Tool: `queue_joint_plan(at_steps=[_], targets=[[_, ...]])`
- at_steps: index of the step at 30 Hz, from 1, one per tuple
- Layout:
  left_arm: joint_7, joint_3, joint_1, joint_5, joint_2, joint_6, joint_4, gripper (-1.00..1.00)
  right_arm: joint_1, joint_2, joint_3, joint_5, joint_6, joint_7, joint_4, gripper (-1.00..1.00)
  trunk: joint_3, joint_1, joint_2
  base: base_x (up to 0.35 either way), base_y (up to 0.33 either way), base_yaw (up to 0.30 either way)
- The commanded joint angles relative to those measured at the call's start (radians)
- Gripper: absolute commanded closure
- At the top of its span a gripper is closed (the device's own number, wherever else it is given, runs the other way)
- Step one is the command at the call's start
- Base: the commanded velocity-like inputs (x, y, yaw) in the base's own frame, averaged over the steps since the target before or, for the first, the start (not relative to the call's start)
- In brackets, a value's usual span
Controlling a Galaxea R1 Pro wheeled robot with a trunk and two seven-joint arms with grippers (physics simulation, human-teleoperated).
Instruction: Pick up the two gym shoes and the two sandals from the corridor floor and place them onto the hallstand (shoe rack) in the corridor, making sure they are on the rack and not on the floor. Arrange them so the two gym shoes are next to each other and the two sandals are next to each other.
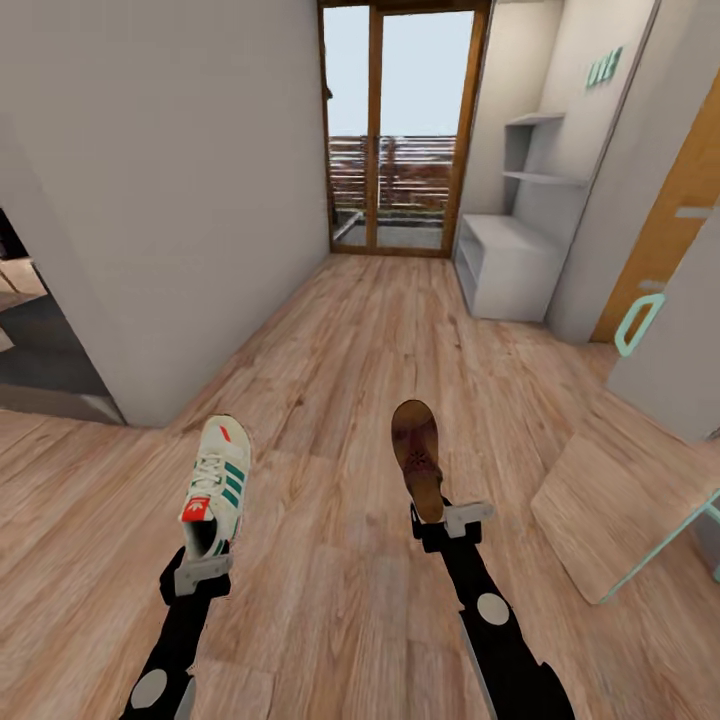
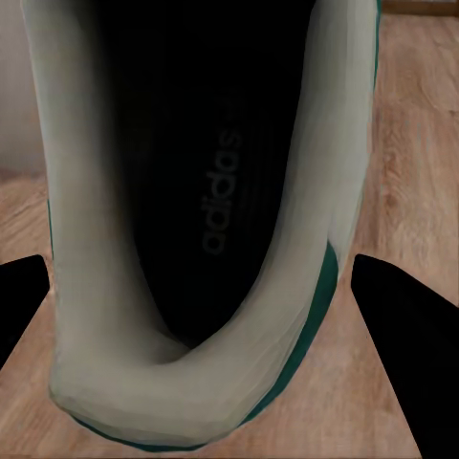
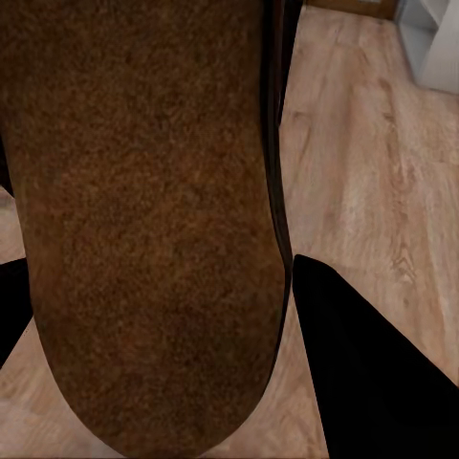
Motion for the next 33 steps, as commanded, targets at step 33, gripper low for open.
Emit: queue_joint_plan(at_steps=[33], targets=[[0.178, 0.101, 0.177, -0.009, -0.001, -0.202, 0.327, 1.00, 0.053, -0.084, -0.119, 0.011, -0.556, -0.130, 0.631, 1.00, -0.001, 0.000, 0.000, 0.340, -0.095, 0.016]])
